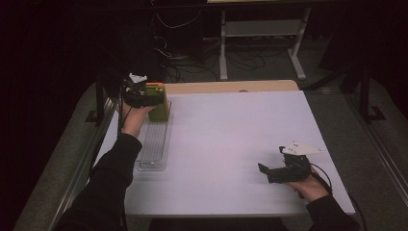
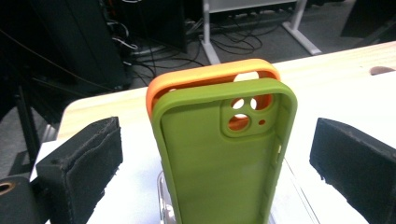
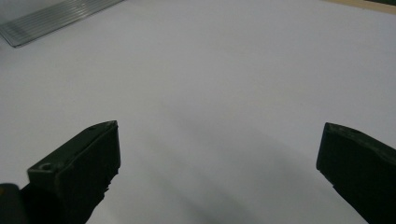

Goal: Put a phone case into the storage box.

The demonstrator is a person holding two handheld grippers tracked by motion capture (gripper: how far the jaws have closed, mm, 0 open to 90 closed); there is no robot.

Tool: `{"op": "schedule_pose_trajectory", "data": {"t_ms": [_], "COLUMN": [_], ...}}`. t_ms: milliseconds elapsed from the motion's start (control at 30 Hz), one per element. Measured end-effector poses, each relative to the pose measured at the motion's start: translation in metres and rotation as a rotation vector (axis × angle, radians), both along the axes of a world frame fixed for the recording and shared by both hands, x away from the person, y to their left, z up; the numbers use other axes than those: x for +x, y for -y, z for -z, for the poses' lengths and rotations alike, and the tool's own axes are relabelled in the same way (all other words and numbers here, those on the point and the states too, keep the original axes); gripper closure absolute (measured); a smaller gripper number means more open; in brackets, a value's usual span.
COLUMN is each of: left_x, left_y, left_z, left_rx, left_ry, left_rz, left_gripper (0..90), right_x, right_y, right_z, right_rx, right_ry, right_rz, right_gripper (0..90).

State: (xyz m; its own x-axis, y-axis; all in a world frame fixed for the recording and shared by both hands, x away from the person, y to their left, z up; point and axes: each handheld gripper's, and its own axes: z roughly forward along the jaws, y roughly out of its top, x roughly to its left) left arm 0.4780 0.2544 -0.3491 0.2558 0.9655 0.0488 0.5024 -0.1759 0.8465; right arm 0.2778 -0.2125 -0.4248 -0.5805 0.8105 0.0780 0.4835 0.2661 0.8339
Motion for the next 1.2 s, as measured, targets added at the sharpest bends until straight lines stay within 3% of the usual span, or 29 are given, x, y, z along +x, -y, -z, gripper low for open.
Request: {"op": "schedule_pose_trajectory", "data": {"t_ms": [133,233,367,567,633,733,1000,1200], "left_x": [-0.01,-0.023,-0.045,-0.079,-0.089,-0.104,-0.137,-0.156], "left_y": [0.001,0.002,0.003,0.007,0.007,0.007,0.007,0.007], "left_z": [-0.004,-0.008,-0.014,-0.016,-0.016,-0.013,0.002,0.023], "left_rx": [-0.005,-0.008,-0.013,-0.051,-0.045,-0.066,-0.073,-0.091], "left_ry": [-0.012,-0.022,-0.025,-0.006,-0.007,-0.015,-0.023,-0.038], "left_rz": [0.077,0.173,0.315,0.452,0.492,0.523,0.605,0.635], "left_gripper": [1.9,2.0,2.1,2.1,2.0,2.0,2.0,2.0], "right_x": [0.0,-0.001,-0.001,-0.003,-0.004,-0.004,-0.007,-0.007], "right_y": [0.0,0.0,0.001,0.001,0.001,0.002,0.003,0.002], "right_z": [-0.001,-0.001,-0.002,-0.005,-0.005,-0.005,-0.005,-0.004], "right_rx": [0.004,0.005,0.002,0.007,0.008,0.009,0.01,0.008], "right_ry": [0.009,0.0,0.003,0.012,0.009,0.011,0.001,0.0], "right_rz": [-0.005,-0.001,-0.006,-0.013,-0.018,-0.027,-0.056,-0.075], "right_gripper": [0.0,0.0,0.0,0.0,0.0,0.0,0.0,0.0]}}
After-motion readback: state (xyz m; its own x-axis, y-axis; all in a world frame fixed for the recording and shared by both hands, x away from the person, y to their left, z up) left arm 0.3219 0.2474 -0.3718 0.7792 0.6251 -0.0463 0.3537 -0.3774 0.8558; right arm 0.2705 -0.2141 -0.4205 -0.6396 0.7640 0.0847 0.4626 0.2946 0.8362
